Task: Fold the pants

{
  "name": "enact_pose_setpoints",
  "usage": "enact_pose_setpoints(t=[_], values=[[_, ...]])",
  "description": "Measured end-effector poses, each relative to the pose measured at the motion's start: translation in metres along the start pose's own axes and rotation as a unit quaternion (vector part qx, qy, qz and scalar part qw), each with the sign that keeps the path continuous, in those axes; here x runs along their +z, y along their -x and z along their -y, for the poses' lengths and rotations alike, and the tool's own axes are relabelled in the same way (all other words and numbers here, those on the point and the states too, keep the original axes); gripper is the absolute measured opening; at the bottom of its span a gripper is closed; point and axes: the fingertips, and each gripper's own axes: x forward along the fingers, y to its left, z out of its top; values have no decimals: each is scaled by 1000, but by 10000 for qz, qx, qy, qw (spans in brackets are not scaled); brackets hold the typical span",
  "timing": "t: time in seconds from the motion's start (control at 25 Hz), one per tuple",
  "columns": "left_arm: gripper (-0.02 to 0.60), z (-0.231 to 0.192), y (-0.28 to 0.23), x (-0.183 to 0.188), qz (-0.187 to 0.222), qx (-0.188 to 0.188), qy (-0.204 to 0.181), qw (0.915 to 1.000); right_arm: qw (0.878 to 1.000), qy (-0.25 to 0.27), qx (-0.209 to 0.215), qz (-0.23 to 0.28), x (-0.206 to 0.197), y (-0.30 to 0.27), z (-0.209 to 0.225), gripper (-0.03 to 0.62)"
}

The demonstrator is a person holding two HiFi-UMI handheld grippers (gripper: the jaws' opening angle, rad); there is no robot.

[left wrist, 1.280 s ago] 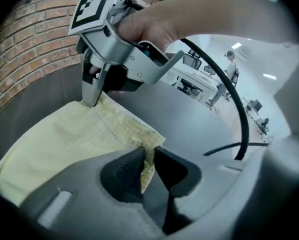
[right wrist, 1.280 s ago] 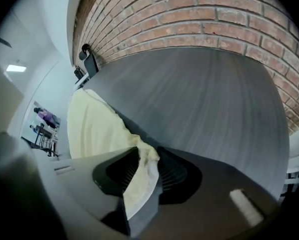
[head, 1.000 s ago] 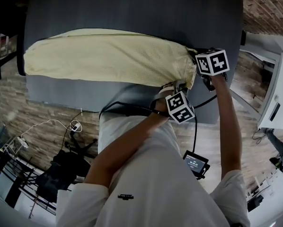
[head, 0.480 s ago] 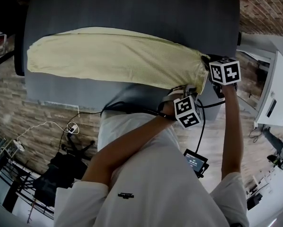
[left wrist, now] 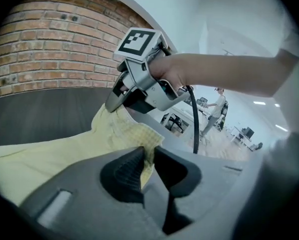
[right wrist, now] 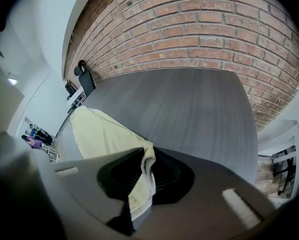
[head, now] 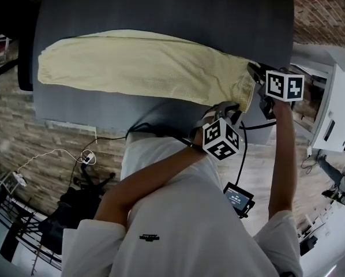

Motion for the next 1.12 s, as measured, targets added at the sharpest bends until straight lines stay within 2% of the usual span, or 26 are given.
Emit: enact_pose_setpoints(t=[0.16, 0.44, 0.6, 0.72, 0.84, 1.0, 1.12], values=[[69, -20, 25, -8, 171, 158, 197, 9995, 9999, -10, 137, 83, 14, -5, -31, 43], [69, -59, 57, -40, -70, 599, 247, 9979, 9996, 30, 266, -4, 25, -38, -76, 44], [71, -88, 72, -60, -193, 903, 508, 9944, 9992, -122, 389, 14, 31, -66, -100, 61], [92, -108, 80, -78, -284, 1078, 1019, 9885, 9979, -90, 641, 45, 36, -80, -122, 133], [98, -125, 90, -97, -409, 1321, 1403, 9804, 9971, -11, 749, 129, 43, -81, -137, 152], [98, -138, 99, -118, -626, 1583, 1541, 9733, 9981, 18, 597, 140, 43, -78, -129, 152], [104, -148, 105, -131, -700, 1719, 1840, 9652, 9991, 30, 414, 28, 32, -79, -116, 150]])
